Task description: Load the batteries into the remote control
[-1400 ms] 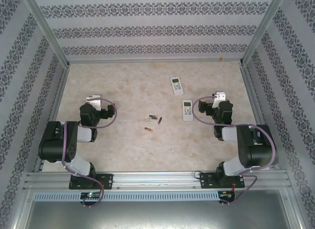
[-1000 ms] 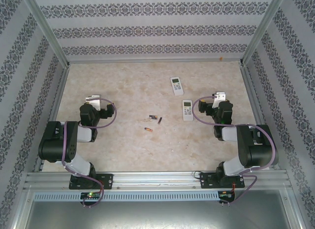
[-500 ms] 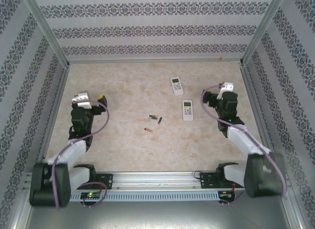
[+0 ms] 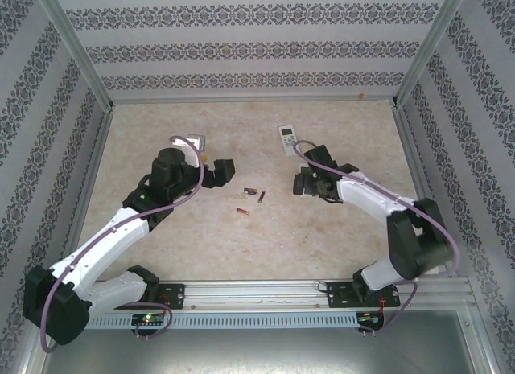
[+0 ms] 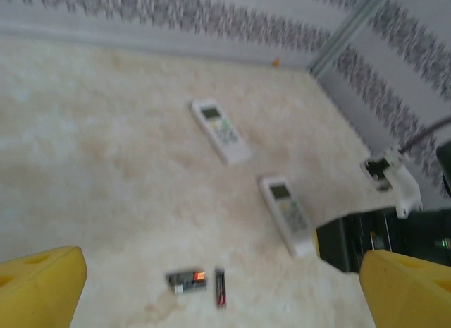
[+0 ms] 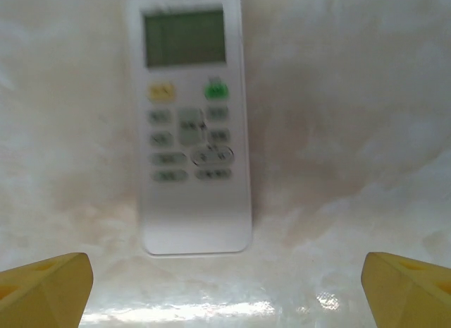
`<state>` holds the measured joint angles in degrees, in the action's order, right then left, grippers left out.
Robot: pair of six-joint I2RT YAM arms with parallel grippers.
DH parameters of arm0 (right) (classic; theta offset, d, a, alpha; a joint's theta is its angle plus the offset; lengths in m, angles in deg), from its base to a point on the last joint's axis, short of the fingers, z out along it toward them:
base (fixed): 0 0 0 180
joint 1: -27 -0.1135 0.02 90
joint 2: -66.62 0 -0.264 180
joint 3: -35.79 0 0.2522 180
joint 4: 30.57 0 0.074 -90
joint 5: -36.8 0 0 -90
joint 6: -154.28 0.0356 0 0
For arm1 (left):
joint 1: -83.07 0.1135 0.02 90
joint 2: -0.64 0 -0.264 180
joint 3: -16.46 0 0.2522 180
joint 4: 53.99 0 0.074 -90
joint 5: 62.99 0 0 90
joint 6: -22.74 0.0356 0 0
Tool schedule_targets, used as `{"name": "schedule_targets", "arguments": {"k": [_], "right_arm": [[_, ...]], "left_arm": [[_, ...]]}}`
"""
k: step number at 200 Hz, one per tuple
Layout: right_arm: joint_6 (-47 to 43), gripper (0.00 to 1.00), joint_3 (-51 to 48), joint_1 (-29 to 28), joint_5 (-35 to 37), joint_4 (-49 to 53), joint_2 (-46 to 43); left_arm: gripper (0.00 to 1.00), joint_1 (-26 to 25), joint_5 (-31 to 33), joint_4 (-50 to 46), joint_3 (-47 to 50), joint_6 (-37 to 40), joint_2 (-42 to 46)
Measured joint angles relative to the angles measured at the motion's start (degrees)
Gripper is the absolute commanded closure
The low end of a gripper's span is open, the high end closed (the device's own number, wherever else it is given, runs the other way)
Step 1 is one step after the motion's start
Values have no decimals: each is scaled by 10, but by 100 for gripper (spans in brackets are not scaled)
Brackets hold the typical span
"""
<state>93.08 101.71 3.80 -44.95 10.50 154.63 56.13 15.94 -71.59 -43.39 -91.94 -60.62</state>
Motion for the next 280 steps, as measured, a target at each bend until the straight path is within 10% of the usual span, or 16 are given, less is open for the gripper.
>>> {"name": "schedule_targets", "arguments": {"k": [97,157,280], "right_arm": [[-15,51,81,-7,-13,-27,148],[-4,54,7,-75,-159,-89,-65],[-15,54,60,-201,-257,-117,-76]], "left_arm": [[0,8,-55,-84,-41,-53,-79],[4,34,-179,-43,-79,-170,-166],[81,35,-293,18,-104,-284,-233]]}}
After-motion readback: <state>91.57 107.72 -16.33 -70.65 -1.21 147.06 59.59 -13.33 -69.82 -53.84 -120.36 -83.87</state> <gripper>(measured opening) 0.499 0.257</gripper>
